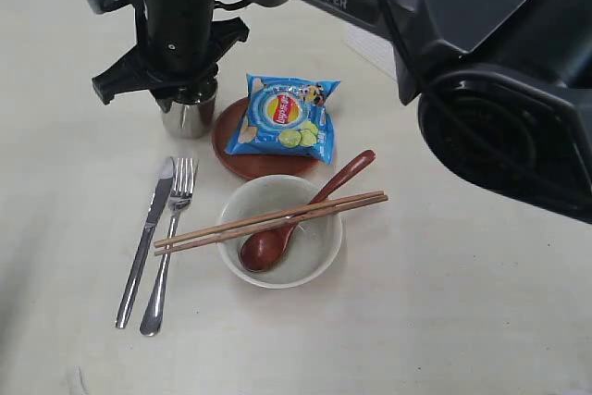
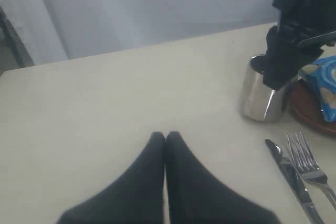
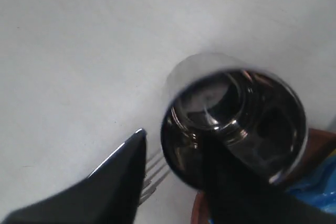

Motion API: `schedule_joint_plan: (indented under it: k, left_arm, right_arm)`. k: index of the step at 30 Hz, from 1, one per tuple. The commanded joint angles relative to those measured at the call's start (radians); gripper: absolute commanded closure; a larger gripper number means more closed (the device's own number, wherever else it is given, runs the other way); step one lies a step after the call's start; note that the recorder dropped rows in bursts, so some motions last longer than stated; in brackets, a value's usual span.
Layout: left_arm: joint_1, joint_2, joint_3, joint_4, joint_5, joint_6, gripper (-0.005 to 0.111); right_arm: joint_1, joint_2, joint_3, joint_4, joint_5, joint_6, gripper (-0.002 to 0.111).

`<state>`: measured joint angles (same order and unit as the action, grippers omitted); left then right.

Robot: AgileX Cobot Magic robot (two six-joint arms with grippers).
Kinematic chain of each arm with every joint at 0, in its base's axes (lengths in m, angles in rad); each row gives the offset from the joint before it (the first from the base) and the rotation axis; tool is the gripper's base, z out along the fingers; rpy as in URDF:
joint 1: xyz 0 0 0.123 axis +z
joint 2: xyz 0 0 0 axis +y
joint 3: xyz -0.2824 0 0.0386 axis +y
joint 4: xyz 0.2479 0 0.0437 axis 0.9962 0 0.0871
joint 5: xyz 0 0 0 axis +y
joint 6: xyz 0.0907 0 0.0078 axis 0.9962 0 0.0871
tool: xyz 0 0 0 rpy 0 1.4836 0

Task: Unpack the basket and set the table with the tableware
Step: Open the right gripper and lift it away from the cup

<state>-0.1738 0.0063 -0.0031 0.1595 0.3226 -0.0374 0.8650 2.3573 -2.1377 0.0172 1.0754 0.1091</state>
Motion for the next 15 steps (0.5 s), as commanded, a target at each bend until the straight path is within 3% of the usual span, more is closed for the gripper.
schedule_joint_plan:
  k: [1,11,15]
  left_arm:
    - [-0.002,-0.006,0.003,0.001,0.002,-0.006,0.107]
    - [-0.002,-0.006,0.003,0.001,0.002,-0.006,0.107]
    - [-0.002,-0.006,0.003,0.001,0.002,-0.006,0.107]
  right_arm:
    - [-0.001,-0.001,-0.024,-0.005,0.006,-0.007,0.05]
    - [-0.001,-0.001,-0.228,-0.025,0.146,-0.004,0.053]
    - [-0.001,-0.011,-0.319,-0.025,0.146,-0.006,0.079]
